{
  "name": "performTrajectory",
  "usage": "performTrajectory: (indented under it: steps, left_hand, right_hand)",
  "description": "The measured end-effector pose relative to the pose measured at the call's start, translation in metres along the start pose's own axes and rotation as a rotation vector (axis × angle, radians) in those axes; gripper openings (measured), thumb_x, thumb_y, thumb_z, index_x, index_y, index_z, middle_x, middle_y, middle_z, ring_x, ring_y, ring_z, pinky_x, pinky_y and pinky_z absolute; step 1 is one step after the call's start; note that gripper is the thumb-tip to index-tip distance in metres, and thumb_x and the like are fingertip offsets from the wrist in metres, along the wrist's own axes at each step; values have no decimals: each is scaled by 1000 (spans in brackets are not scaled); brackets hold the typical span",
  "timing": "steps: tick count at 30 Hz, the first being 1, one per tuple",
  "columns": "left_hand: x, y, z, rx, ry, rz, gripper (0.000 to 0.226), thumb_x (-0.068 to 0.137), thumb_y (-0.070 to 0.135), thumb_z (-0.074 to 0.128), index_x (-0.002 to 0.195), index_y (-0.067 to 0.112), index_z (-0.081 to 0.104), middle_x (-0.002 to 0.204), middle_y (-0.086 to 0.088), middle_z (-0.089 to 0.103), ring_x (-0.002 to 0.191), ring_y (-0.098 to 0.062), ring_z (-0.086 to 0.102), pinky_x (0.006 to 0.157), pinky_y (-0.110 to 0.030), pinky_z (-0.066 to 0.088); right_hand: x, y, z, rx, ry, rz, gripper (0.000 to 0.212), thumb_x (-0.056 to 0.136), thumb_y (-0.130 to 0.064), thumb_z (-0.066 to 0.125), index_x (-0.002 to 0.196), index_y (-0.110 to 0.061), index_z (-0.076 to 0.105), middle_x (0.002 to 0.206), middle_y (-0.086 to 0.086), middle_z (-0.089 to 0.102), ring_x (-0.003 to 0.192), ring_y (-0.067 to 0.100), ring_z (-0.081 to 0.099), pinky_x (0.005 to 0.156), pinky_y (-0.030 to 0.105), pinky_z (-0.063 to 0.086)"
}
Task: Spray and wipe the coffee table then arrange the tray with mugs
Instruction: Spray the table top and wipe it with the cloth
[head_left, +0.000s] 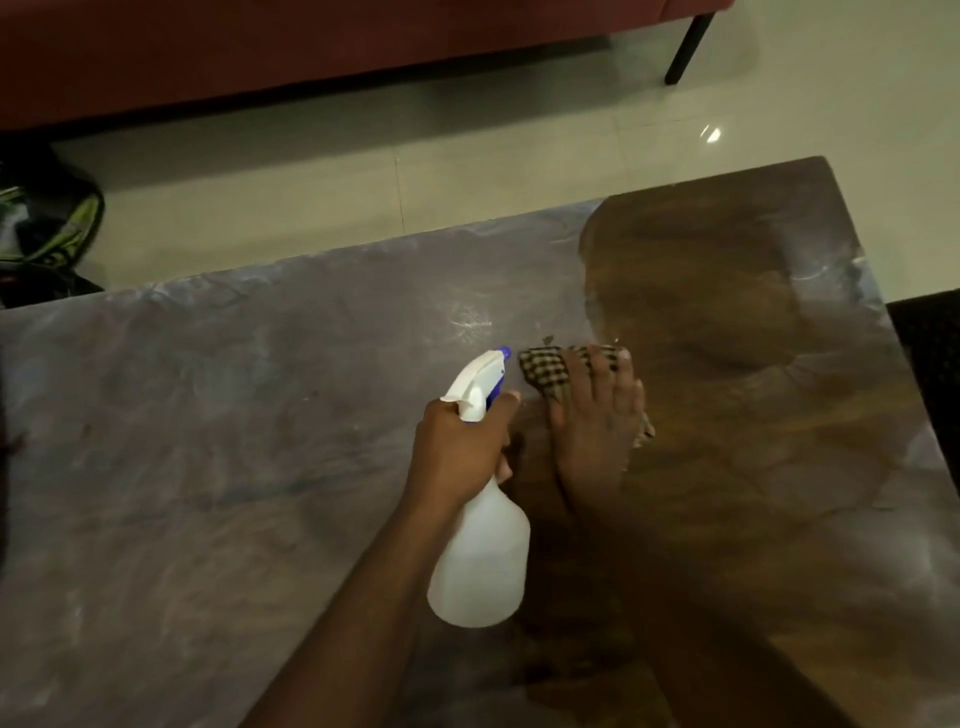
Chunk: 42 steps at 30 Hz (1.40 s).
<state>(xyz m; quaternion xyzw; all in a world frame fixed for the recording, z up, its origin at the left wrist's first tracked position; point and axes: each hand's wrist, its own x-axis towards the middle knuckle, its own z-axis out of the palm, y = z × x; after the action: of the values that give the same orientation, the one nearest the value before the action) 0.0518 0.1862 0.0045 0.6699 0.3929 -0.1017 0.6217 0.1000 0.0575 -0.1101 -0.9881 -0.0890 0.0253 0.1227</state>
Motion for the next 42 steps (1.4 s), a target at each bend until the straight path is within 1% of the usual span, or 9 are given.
performTrajectory:
  steps: [4, 7, 13, 17, 22, 30, 33, 37, 42]
  left_hand:
    - [13, 15, 13, -8, -76, -12, 8, 87, 33, 67, 90, 26, 69, 64, -11, 65, 38, -21, 48, 50, -30, 44]
    - [22, 24, 15, 26, -62, -51, 42, 72, 47, 67, 101, 17, 68, 59, -14, 63, 37, -21, 50, 53, -32, 43]
    - [29, 38, 10, -12, -13, -54, 11, 87, 34, 67, 91, 24, 64, 68, -8, 67, 39, -19, 50, 50, -29, 44]
    - [35, 46, 9, -18, 26, 7, 7, 87, 35, 67, 82, 36, 62, 64, -8, 66, 41, -19, 53, 54, -30, 47]
    - [43, 44, 12, 19, 64, 6, 22, 80, 45, 68, 89, 25, 68, 62, -7, 69, 42, -20, 57, 57, -35, 53]
    - [67, 55, 5, -33, 122, -2, 30, 86, 41, 66, 101, 15, 66, 65, -3, 66, 40, -17, 55, 49, -28, 45]
    - [71, 65, 2, -26, 110, -13, 32, 88, 43, 65, 106, 17, 67, 74, -3, 71, 41, -15, 54, 48, -25, 46]
    - [72, 67, -9, -1, 181, 36, 10, 88, 37, 65, 87, 27, 66, 69, -6, 67, 47, -16, 56, 56, -28, 48]
    - [63, 54, -21, -33, 87, -24, 30, 90, 43, 62, 103, 17, 68, 86, -8, 74, 49, -17, 56, 52, -27, 47]
  right_hand:
    - [-32, -28, 5, 175, -51, -502, 49, 86, -34, 42, 131, -14, 43, 137, 11, 43, 130, 31, 34, 114, 41, 14]
    - [-32, 31, -11, 74, -212, -916, 50, 83, -29, 59, 130, -20, 45, 137, 6, 48, 131, 30, 36, 110, 53, 29]
    - [54, 36, -23, 37, -80, -175, 63, 82, -24, 67, 139, -22, 42, 149, 7, 38, 141, 31, 22, 113, 51, 20]
    - [73, -34, -7, 164, -203, -135, 62, 88, -40, 45, 144, -17, 35, 154, 9, 29, 145, 30, 14, 117, 51, 12]
    - [73, 28, -5, 52, -380, -1070, 50, 88, -42, 42, 130, -17, 53, 139, 8, 49, 136, 32, 36, 115, 49, 21]
    - [167, -14, -3, 49, 5, -109, 52, 91, -30, 51, 141, -18, 41, 150, 9, 36, 142, 33, 20, 115, 49, 15]
    - [132, -59, 6, 180, -206, -325, 50, 93, -28, 42, 139, -8, 43, 147, 16, 39, 140, 34, 27, 115, 44, 14]
    - [120, 7, -2, 88, -280, -997, 57, 88, -40, 55, 141, -25, 39, 149, 5, 39, 143, 21, 20, 116, 41, 11]
    - [208, 35, -15, 0, -41, -260, 53, 90, -53, 43, 138, -29, 42, 148, 0, 40, 141, 28, 25, 111, 50, 23]
